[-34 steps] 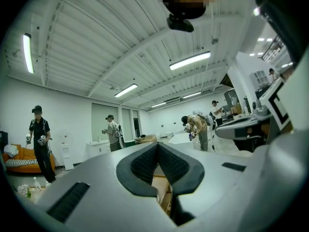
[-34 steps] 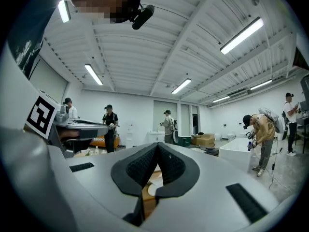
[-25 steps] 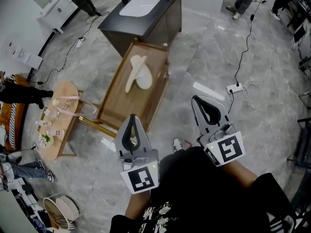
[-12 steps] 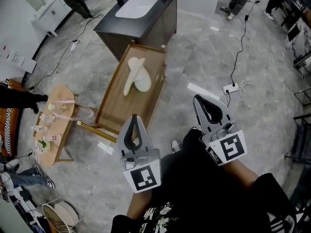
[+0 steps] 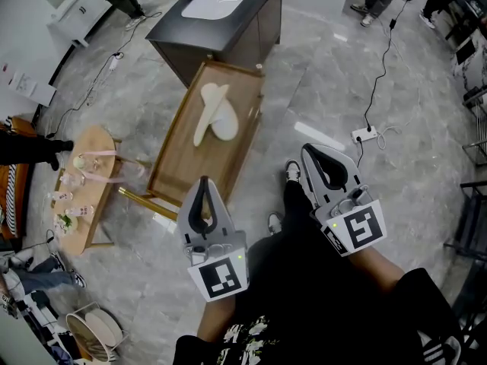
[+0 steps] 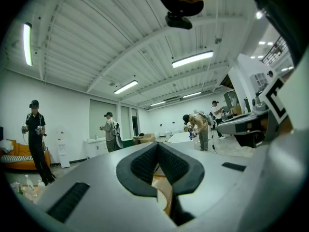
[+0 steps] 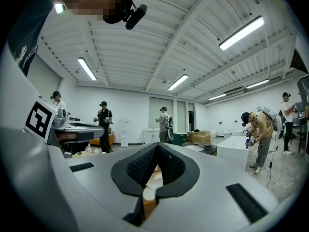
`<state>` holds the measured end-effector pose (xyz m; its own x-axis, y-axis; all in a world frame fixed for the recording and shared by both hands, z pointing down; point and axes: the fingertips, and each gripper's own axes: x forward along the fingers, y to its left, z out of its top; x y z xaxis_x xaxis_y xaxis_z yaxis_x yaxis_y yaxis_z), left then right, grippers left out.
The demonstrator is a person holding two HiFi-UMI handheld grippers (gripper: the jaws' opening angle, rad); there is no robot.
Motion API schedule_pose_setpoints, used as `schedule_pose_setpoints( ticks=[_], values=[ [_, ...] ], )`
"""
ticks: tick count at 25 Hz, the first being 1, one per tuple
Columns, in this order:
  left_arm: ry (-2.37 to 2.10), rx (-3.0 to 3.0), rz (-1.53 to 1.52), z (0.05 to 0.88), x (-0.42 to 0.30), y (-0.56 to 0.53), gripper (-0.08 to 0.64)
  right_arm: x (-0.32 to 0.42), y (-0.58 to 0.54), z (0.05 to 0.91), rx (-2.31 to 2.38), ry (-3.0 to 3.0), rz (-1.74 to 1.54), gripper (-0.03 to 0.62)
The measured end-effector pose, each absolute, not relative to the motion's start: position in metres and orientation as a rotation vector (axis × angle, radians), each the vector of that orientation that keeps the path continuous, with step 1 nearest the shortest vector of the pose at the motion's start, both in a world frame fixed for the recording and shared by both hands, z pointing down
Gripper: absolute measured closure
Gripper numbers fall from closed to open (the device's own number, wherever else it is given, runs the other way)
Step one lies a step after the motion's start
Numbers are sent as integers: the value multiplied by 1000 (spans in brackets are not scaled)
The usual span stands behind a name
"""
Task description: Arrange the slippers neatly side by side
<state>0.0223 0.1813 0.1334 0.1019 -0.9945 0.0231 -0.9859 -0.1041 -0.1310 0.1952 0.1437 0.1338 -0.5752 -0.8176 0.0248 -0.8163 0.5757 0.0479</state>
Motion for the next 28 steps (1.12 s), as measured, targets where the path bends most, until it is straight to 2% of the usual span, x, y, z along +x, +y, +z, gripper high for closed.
schedule_pose_setpoints(
  ticks=[11, 28],
  values=[
    [2061, -2245, -168, 135, 25, 145, 560, 192, 105, 137, 1385, -2766, -67, 594],
    [2121, -2213, -123, 133, 29, 38, 560, 179, -17, 139, 1251, -2798, -83, 594]
  ],
)
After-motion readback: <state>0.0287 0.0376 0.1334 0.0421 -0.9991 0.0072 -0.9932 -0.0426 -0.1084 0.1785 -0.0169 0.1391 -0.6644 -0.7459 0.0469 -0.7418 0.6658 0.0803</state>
